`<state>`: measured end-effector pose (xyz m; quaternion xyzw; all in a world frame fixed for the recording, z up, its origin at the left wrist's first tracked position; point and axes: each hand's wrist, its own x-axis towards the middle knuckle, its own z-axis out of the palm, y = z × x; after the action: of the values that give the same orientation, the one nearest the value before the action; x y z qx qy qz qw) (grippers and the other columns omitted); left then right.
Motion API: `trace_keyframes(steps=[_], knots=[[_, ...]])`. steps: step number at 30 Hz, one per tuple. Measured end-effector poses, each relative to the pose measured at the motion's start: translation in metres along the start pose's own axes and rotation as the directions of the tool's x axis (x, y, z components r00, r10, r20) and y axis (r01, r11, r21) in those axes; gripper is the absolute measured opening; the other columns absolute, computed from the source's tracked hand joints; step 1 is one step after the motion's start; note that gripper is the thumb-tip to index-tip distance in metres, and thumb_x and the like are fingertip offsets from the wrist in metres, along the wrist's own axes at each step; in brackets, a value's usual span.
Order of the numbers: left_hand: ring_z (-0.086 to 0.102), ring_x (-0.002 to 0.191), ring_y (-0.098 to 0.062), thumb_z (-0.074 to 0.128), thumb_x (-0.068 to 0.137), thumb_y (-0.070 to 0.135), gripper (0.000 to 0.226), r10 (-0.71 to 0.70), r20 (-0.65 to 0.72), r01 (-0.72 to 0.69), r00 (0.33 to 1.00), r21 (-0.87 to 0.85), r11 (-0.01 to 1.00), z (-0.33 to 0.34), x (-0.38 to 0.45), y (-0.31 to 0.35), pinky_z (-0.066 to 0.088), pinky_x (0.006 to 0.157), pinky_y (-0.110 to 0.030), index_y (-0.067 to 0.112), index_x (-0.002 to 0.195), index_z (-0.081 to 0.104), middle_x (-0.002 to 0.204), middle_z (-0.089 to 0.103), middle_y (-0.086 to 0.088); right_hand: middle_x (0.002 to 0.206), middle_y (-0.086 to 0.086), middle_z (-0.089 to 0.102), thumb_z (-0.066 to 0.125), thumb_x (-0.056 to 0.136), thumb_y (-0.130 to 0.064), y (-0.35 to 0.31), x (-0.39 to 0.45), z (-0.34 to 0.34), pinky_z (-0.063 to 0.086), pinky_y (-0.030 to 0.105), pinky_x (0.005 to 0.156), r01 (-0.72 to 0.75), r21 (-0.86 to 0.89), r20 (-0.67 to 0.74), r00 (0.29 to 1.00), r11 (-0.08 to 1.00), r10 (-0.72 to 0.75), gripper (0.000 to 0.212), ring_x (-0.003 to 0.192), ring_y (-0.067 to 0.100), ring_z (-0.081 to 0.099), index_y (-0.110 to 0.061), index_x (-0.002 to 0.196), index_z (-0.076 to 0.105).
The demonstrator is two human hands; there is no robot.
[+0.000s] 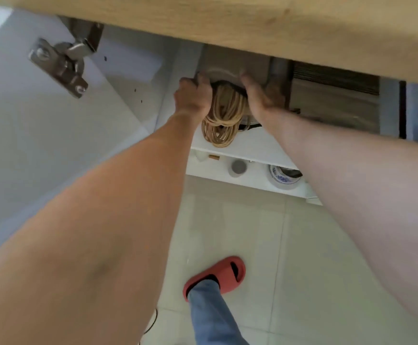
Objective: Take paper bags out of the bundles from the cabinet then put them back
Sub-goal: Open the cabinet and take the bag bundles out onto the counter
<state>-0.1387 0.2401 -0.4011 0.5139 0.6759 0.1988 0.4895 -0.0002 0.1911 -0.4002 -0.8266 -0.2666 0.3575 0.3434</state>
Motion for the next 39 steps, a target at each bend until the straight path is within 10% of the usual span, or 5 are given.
trace_keyframes(steps=[7,12,21,27,39], knots=[[0.055,0.116,-0.033,0.037,0.070,0.086,0.094,-0.138,0.138,0.144,0.981,-0.035,0.989,-0.015,-0.046,-0.017,0.051,0.094,-0.051,0.019,0.136,0.038,0.133,0.051,-0.010,0.144,0.013,0.053,0.055,0.091,-0.066,0.033,-0.047,-0.003,0.039,0.032,0.097,0.072,-0.024,0.042,0.997,0.997,-0.071,0.075,0.131,0.033,0.050,-0.020,0.149,0.041],[0.060,0.111,-0.028,0.052,0.069,0.075,0.071,-0.143,0.195,0.159,0.970,-0.068,0.985,-0.037,-0.109,-0.061,0.053,0.091,-0.051,0.045,0.133,0.042,0.129,0.060,0.001,0.124,0.008,0.061,0.068,0.072,-0.072,0.054,-0.130,-0.010,0.048,0.032,0.092,0.013,0.052,0.104,0.994,0.999,-0.019,0.076,0.111,0.027,0.061,-0.024,0.131,0.055],[0.055,0.114,-0.015,0.047,0.098,0.043,0.049,0.122,0.207,-0.116,0.971,-0.043,0.992,-0.106,-0.317,-0.072,0.042,0.094,-0.026,0.026,0.144,0.041,0.121,0.057,0.009,0.116,0.001,0.063,0.072,0.070,-0.069,0.061,-0.338,-0.088,0.054,0.039,0.095,0.063,0.020,0.062,0.996,0.998,-0.064,0.064,0.104,0.012,0.063,-0.031,0.120,0.062],[0.043,0.130,-0.020,0.041,0.091,0.060,0.069,0.159,0.195,-0.157,0.968,-0.027,0.987,-0.150,-0.414,-0.061,0.034,0.111,-0.045,0.025,0.149,0.033,0.137,0.054,-0.001,0.117,0.001,0.056,0.069,0.082,-0.058,0.041,-0.442,-0.129,0.047,0.028,0.092,0.140,0.044,-0.035,0.990,0.989,-0.139,0.053,0.106,0.013,0.055,-0.028,0.126,0.062],[0.043,0.128,-0.018,0.040,0.094,0.058,0.066,0.542,-0.018,-0.542,0.840,-0.035,0.840,-0.178,-0.410,0.053,0.035,0.109,-0.046,0.020,0.147,0.033,0.142,0.049,-0.001,0.121,0.004,0.059,0.061,0.079,-0.062,-0.059,-0.423,-0.183,0.036,-0.001,0.082,0.481,0.004,-0.243,0.851,0.877,-0.466,0.071,0.103,0.000,0.047,-0.019,0.134,0.056]])
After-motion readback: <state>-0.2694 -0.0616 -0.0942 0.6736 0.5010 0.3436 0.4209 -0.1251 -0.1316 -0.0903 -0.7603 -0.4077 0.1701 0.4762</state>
